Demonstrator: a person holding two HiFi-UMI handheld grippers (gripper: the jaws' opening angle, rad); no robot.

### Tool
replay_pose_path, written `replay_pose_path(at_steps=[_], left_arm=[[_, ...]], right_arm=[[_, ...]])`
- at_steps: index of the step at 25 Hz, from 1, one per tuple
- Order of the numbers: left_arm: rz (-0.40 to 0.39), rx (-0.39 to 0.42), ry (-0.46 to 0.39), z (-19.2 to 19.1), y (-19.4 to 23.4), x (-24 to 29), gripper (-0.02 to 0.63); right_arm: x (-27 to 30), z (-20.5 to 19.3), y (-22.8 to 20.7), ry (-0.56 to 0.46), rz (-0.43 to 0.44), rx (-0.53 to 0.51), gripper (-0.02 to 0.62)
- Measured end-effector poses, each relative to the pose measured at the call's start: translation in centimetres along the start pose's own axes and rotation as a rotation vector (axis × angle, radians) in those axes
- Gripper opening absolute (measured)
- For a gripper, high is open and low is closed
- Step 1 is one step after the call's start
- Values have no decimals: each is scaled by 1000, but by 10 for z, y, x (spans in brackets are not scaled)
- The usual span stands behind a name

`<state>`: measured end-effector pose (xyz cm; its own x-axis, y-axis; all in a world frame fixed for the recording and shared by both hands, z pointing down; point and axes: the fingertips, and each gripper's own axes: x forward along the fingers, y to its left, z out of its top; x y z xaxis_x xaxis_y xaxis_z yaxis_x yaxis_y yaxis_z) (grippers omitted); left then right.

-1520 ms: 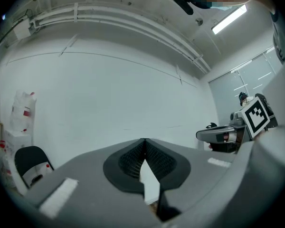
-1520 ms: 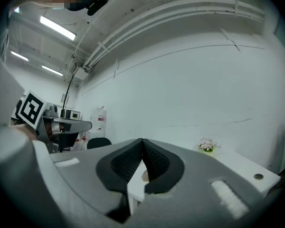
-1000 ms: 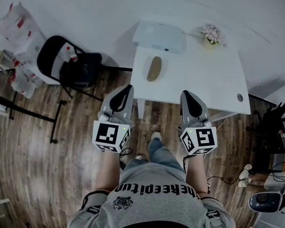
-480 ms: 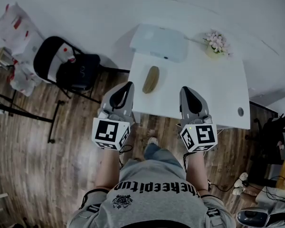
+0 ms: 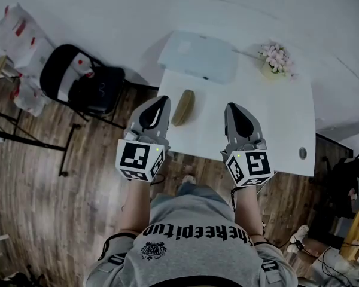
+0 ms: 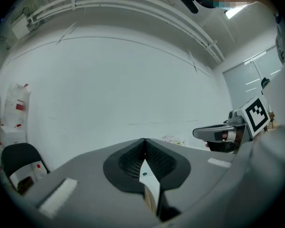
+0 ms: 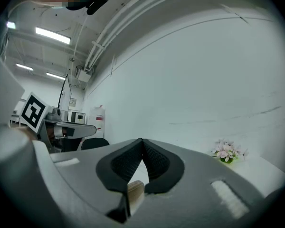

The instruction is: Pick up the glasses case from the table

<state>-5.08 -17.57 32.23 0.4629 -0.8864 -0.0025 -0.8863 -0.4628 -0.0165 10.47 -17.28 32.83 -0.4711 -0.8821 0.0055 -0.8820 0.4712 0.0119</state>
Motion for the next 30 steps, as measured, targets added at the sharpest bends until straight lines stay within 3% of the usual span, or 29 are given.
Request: replay_pose_path(at_steps=[7, 19, 30], left_arm=[[18, -3, 63, -18, -4, 40, 20], [7, -57, 281, -89, 4, 83, 49], [-60, -59, 489, -163, -5, 106, 168]], right_arm=[[18, -10, -24, 18, 30, 27, 3], [50, -41, -42, 100, 26, 97, 3], [72, -69, -46, 177, 10, 149, 3]])
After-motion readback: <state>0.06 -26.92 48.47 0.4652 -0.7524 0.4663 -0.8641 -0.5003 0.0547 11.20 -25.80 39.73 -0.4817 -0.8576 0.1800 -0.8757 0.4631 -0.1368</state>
